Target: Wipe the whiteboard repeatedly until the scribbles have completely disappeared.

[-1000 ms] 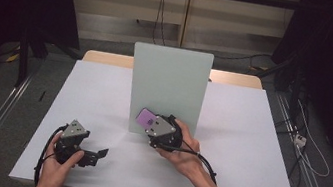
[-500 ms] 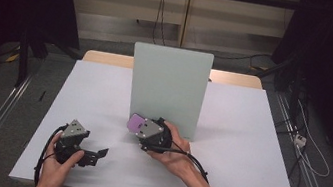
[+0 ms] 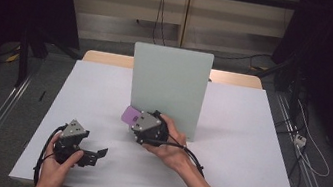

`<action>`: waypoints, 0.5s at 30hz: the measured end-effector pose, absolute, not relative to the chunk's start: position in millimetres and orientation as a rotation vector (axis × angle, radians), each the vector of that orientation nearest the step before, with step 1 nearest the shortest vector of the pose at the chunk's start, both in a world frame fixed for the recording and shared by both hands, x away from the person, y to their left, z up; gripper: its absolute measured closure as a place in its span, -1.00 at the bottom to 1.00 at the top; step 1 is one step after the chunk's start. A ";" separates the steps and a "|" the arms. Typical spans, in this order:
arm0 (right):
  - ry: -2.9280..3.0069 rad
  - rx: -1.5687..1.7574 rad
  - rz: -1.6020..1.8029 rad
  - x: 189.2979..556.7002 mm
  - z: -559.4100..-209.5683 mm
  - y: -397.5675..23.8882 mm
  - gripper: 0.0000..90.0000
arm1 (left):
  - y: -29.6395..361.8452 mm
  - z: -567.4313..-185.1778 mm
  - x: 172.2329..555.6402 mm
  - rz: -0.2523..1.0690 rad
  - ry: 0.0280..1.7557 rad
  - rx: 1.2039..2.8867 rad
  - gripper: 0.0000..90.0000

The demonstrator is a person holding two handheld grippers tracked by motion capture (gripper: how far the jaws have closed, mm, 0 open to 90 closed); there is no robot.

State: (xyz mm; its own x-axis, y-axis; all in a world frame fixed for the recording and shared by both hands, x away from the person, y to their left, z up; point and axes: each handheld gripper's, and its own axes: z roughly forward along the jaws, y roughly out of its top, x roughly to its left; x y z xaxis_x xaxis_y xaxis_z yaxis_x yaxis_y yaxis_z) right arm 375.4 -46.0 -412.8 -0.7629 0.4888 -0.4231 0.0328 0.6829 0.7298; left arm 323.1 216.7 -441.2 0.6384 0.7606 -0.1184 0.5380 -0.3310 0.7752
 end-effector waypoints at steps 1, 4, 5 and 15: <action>2.263 0.409 0.992 377.8 -407.0 -50.0 -0.07 | 216.8 -441.3 323.3 0.337 1.013 2.023 -0.88; 2.216 0.439 1.015 381.6 -391.5 -60.4 -0.07 | 216.3 -441.0 323.6 0.341 1.005 2.031 -0.88; 2.203 0.445 1.022 382.6 -387.8 -63.0 -0.07 | 216.1 -441.0 323.6 0.340 1.002 2.033 -0.88; 2.197 0.372 0.963 378.1 -402.9 -47.0 -0.07 | 216.3 -441.1 323.4 0.340 1.006 2.035 -0.88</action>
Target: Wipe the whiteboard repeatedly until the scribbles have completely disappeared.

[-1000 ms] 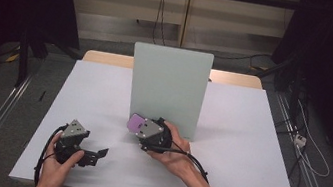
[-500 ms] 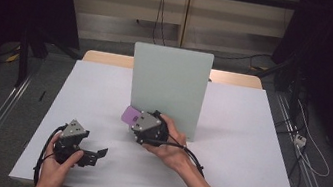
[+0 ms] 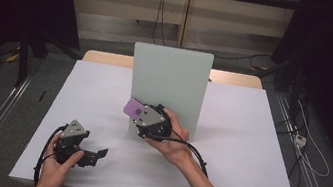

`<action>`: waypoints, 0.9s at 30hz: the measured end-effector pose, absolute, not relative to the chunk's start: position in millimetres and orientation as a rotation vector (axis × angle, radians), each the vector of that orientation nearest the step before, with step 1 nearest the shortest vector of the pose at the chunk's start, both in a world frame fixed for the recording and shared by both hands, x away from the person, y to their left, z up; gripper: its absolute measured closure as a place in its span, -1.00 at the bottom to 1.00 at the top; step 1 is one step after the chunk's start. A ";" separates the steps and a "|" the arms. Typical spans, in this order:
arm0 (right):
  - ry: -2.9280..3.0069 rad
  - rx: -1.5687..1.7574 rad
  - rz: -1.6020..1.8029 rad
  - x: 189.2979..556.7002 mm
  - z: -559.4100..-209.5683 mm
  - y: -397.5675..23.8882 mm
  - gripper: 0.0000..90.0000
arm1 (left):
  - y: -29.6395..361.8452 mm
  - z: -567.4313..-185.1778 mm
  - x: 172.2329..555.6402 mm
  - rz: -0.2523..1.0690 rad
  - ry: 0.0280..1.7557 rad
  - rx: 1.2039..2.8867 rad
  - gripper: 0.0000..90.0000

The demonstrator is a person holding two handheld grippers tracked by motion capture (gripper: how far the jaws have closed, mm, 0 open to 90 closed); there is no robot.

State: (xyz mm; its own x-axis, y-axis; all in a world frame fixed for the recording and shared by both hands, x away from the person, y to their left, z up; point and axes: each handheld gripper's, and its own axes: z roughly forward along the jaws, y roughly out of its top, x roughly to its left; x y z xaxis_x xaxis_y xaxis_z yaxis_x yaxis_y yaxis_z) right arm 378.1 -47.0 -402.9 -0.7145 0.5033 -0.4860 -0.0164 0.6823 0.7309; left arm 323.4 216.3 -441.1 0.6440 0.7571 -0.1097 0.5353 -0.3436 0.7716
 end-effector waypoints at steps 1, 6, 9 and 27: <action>2.191 0.367 0.955 377.1 -404.9 -44.5 -0.07 | 216.1 -441.2 323.6 0.340 1.007 2.034 -0.88; 2.211 0.345 0.945 373.4 -418.0 -31.5 -0.07 | 215.3 -440.8 322.9 0.339 1.000 2.037 -0.88; 2.220 0.332 0.925 370.2 -426.0 -23.7 -0.07 | 216.4 -440.9 323.2 0.340 1.005 2.032 -0.88; 2.265 0.269 0.871 365.7 -437.7 -12.0 -0.07 | 216.8 -440.5 322.7 0.336 1.005 2.020 -0.88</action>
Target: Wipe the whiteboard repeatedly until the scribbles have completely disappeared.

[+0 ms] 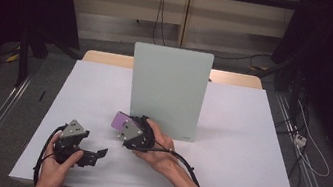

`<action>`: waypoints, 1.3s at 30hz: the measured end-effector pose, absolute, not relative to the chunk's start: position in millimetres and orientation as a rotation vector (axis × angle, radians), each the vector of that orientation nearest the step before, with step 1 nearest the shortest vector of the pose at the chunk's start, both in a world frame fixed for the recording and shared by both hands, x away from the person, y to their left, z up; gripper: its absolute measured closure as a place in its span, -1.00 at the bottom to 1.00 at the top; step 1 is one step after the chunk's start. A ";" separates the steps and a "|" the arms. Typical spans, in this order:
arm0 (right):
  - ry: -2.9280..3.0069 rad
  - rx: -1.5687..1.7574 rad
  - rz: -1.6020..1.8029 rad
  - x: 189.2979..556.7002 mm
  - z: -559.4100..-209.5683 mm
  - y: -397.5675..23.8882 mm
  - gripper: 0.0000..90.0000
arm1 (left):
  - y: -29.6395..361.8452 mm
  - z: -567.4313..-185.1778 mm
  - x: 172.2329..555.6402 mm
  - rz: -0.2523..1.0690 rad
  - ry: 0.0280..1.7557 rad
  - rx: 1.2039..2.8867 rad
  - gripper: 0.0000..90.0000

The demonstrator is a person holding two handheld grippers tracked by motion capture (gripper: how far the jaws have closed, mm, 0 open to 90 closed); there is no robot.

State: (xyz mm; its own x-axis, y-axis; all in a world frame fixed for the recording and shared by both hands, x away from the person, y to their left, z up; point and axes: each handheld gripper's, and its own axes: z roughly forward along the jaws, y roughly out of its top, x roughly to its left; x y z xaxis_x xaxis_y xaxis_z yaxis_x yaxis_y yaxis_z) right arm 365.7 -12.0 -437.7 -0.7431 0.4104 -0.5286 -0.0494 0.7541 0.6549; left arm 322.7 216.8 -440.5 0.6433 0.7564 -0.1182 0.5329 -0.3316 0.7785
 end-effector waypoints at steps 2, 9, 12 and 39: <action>2.239 0.290 0.889 367.7 -430.6 -20.2 -0.07 | 218.0 -440.2 323.1 0.341 1.002 2.030 -0.88; 2.147 0.389 0.948 372.5 -404.1 -58.1 -0.07 | 216.6 -440.8 323.3 0.340 1.005 2.031 -0.88; 2.117 0.419 0.961 372.8 -397.7 -73.9 -0.07 | 216.5 -441.1 323.6 0.340 1.008 2.034 -0.88; 2.260 0.397 1.020 373.0 -420.2 -49.4 -0.08 | 217.0 -443.9 325.4 0.321 1.020 2.029 -0.88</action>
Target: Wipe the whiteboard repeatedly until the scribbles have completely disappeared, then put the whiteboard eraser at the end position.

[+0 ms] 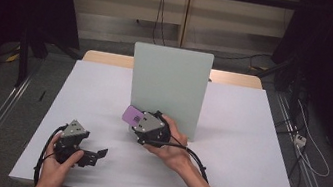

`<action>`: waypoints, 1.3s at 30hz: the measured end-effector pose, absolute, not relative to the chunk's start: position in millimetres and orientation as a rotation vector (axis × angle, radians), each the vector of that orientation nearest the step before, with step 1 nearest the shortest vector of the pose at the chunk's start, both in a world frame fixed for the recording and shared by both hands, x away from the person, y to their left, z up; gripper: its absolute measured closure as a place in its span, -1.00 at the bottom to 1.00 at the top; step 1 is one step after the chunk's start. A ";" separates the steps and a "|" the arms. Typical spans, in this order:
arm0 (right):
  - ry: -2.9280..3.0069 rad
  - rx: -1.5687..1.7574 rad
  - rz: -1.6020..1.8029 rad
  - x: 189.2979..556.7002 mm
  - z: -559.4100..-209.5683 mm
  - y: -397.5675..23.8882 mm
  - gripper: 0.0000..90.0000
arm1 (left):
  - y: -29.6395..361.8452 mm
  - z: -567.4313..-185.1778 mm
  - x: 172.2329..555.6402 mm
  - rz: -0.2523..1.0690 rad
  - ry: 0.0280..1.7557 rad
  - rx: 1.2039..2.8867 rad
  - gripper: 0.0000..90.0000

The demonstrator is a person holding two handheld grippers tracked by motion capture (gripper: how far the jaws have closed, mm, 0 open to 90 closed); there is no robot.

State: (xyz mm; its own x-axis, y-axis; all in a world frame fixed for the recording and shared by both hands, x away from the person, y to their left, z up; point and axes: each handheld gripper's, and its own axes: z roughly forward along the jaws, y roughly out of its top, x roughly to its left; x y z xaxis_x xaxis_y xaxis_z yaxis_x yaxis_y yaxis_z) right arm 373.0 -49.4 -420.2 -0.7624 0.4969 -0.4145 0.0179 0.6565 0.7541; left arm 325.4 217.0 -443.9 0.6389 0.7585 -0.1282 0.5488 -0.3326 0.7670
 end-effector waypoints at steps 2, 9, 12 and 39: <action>2.269 0.419 1.049 372.3 -417.7 -53.7 -0.08 | 217.2 -443.2 325.8 0.323 1.016 2.025 -0.88; 2.277 0.446 1.140 359.7 -405.7 -67.4 -0.07 | 217.0 -442.0 323.4 0.330 1.018 2.024 -0.88; 2.295 0.474 1.168 355.0 -403.6 -77.6 -0.07 | 217.1 -442.3 323.5 0.333 1.021 2.028 -0.88; 2.358 0.649 1.243 347.8 -394.5 -142.7 -0.07 | 216.4 -441.9 323.1 0.336 1.015 2.042 -0.88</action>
